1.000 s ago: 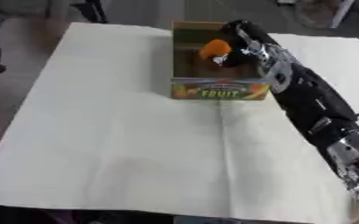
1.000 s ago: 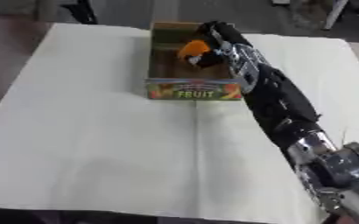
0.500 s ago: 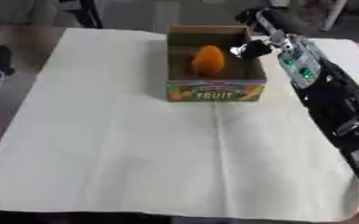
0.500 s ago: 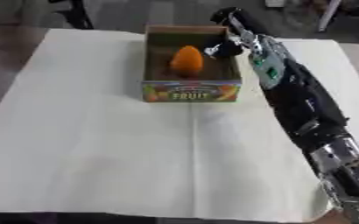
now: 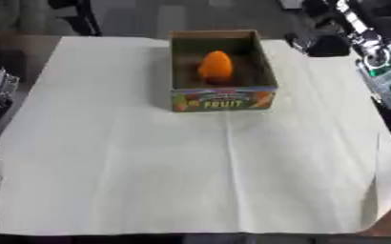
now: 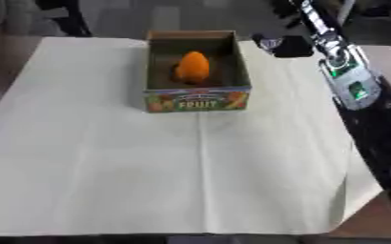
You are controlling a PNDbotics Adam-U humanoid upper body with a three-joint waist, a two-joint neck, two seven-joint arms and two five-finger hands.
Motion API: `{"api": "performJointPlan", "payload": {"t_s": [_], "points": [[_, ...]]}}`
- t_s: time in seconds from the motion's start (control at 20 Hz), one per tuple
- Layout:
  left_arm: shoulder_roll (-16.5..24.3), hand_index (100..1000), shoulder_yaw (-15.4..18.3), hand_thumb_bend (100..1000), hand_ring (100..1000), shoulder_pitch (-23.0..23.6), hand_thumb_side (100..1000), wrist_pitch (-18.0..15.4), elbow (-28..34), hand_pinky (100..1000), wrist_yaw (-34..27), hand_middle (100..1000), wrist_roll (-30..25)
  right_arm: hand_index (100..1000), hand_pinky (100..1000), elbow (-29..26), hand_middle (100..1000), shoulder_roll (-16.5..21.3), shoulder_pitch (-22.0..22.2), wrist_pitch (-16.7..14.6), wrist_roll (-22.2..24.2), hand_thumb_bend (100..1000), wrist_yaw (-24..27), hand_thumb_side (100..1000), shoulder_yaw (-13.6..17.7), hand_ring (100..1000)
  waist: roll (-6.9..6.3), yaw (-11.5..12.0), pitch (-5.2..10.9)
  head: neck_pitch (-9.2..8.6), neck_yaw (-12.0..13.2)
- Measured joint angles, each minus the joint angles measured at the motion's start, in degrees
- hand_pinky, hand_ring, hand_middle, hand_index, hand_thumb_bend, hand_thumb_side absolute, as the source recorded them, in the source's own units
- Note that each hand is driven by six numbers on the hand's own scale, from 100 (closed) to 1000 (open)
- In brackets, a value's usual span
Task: Pick up objects on the table and place them in the box.
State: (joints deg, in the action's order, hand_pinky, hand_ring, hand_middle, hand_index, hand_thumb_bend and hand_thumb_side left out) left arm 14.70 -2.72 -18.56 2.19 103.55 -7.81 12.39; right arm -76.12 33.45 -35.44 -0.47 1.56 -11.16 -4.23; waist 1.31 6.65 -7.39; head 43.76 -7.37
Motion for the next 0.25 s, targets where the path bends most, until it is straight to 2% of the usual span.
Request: {"api": "performJointPlan", "payload": {"t_s": [0.25], "points": [[0.0, 722, 0.2, 629, 637, 0.4, 388, -0.1, -0.1, 613, 0.0, 589, 0.2, 799, 650, -6.6, 679, 0.3, 5.8, 1.9, -2.0, 431, 5.9, 200, 1.2, 770, -0.01, -0.9, 0.0, 0.01, 0.4]]}}
